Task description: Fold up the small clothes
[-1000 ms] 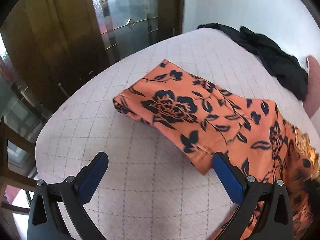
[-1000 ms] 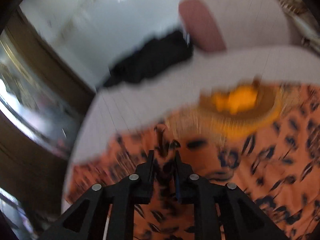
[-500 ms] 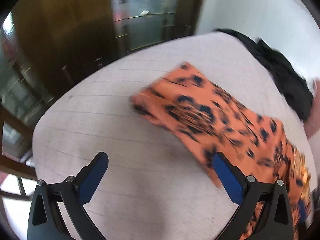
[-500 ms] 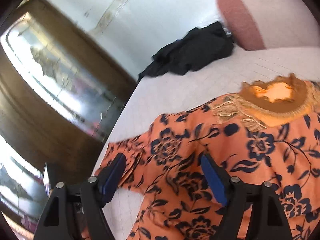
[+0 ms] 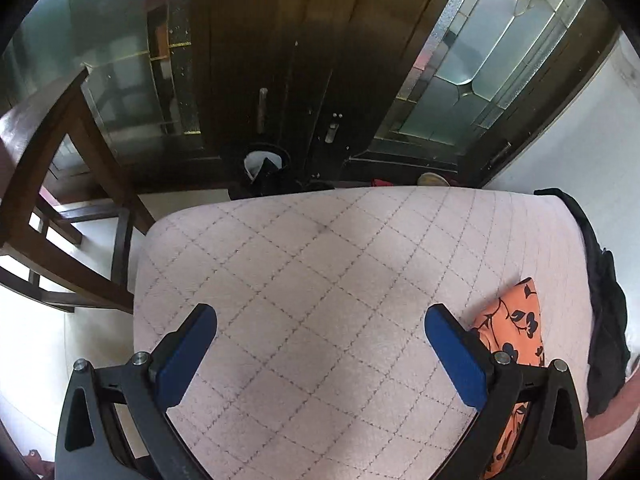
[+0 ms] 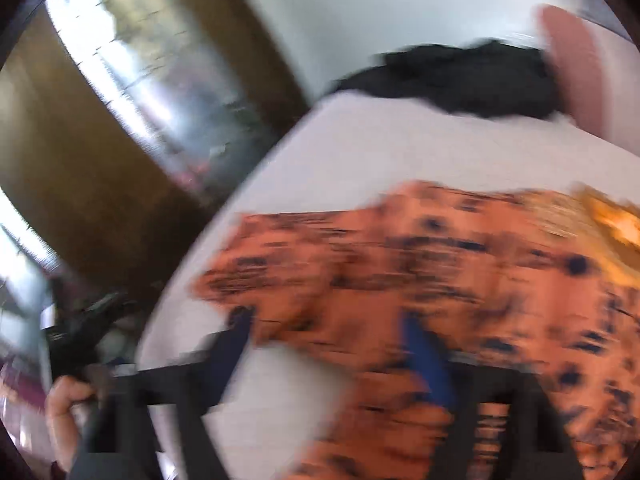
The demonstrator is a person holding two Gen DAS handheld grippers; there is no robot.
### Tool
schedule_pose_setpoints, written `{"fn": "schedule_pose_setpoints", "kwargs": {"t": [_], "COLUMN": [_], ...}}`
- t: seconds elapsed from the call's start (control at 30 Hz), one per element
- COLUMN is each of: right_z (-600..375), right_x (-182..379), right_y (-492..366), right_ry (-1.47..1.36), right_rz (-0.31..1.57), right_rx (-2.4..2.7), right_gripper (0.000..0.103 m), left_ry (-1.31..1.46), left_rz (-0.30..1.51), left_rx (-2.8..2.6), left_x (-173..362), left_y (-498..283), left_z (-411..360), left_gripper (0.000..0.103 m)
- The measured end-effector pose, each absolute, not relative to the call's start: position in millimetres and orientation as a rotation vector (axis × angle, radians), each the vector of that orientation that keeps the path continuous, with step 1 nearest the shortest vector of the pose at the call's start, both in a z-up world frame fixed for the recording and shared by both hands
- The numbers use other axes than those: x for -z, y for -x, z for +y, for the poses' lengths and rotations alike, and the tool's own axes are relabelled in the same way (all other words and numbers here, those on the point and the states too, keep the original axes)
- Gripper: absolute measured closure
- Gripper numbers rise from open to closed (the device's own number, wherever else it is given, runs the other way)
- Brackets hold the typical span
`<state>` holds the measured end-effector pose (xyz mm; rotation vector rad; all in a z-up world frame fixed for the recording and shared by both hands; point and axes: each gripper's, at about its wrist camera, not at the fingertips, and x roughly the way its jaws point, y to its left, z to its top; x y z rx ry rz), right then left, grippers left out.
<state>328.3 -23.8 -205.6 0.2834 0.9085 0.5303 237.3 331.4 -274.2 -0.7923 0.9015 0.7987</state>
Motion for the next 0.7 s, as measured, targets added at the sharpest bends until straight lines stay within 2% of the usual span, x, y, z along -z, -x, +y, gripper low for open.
{"fn": "schedule_pose_setpoints", "kwargs": {"t": [0.13, 0.3, 0.37, 0.43, 0.47, 0.5, 0.53, 0.57, 0.63, 0.7], "right_z": [31, 12, 8, 9, 12, 19, 26, 31, 39, 38], "right_x": [215, 254, 274, 280, 277, 277, 280, 283, 281, 266], "right_y": [-331, -356, -369, -372, -373, -375, -378, -379, -377, -368], "right_ry": [-0.314, -0.596, -0.676, -0.705, -0.697, -0.691, -0.698, -0.702, -0.651, -0.621], "right_rz": [1.003, 1.059, 1.123, 1.113, 1.101, 1.111, 1.141, 1.164, 1.139, 1.073], "right_rx": [-0.586, -0.433, -0.390, -0.372, -0.391, -0.423, -0.456, -0.467, -0.440, -0.452], "right_gripper": [0.017, 0.021, 0.035, 0.038, 0.046, 0.055, 0.076, 0.088, 0.095, 0.096], "left_ry": [0.809, 0.808, 0.791, 0.781, 0.779, 0.772, 0.765, 0.755, 0.743, 0.737], "left_rz": [0.922, 0.910, 0.915, 0.925, 0.929, 0.933, 0.936, 0.940, 0.943, 0.939], "left_rx": [-0.769, -0.753, -0.744, -0.727, -0.719, -0.711, -0.706, -0.703, -0.700, -0.702], "left_x": [278, 276, 274, 274, 274, 274, 273, 273, 272, 271], "left_y": [-240, -239, -241, -245, -246, -248, -249, -250, -252, -253], "left_z": [338, 339, 335, 330, 327, 324, 322, 321, 318, 316], "left_gripper": [0.000, 0.000, 0.000, 0.000, 0.000, 0.000, 0.000, 0.000, 0.000, 0.000]}}
